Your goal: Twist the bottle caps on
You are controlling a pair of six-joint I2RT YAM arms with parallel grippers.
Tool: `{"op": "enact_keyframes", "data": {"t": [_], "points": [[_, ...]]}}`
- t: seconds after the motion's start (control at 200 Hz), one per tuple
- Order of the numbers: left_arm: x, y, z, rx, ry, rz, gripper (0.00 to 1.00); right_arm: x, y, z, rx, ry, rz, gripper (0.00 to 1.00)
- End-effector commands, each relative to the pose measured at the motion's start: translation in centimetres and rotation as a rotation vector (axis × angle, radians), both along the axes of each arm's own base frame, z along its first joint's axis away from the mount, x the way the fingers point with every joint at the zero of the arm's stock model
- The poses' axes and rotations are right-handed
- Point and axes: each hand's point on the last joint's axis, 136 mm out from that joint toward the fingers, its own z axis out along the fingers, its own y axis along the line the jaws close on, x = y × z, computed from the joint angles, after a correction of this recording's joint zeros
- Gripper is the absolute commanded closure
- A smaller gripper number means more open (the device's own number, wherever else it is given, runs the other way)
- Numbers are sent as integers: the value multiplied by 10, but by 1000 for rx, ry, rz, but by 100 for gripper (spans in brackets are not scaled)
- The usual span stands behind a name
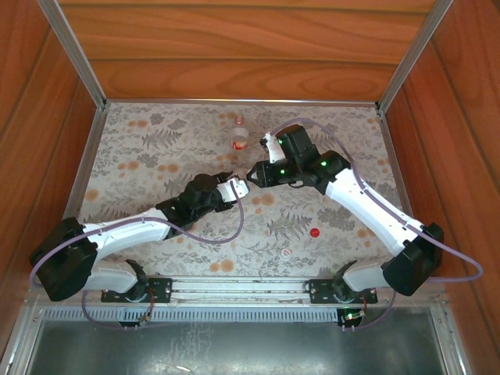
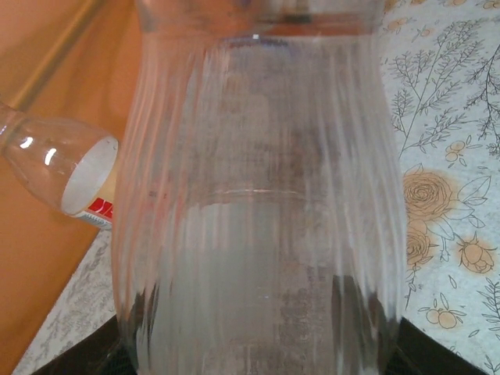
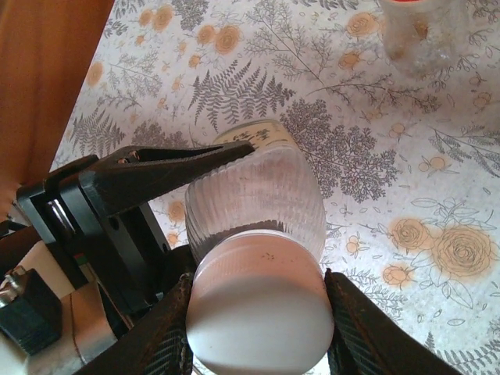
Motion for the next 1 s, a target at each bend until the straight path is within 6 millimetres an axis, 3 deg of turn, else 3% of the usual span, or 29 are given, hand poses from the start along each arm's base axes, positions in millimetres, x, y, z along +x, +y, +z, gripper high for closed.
{"op": "enact_keyframes", "data": {"t": [0.0,0.055,0.18,0.26,0.345,0.43,0.635,0.995], "points": [[1,1,-1,-34,-2,-12,52,-2,-4,19,28,-38,-6,64],[-6,-3,-4,-83,54,-62,52,-5,-6,26,13,-150,86,52],[-27,-11,-10,-152,169,-197,52,-28,-8,34,-27,-395,381,38],[-41,-16,-10,-183,230,-281,52,-55,-10,36,-18,-510,596,35],[-59,-22,-12,-192,290,-380,52,-66,-15,36,-53,-609,720,30],[-72,-26,-12,-194,333,-450,52,-75,-19,36,-82,-649,829,29],[-82,-29,-10,-202,367,-505,52,-90,-16,37,-59,-633,993,30],[-91,-32,-3,-219,388,-553,52,-78,-9,16,-120,-577,1056,36]]}}
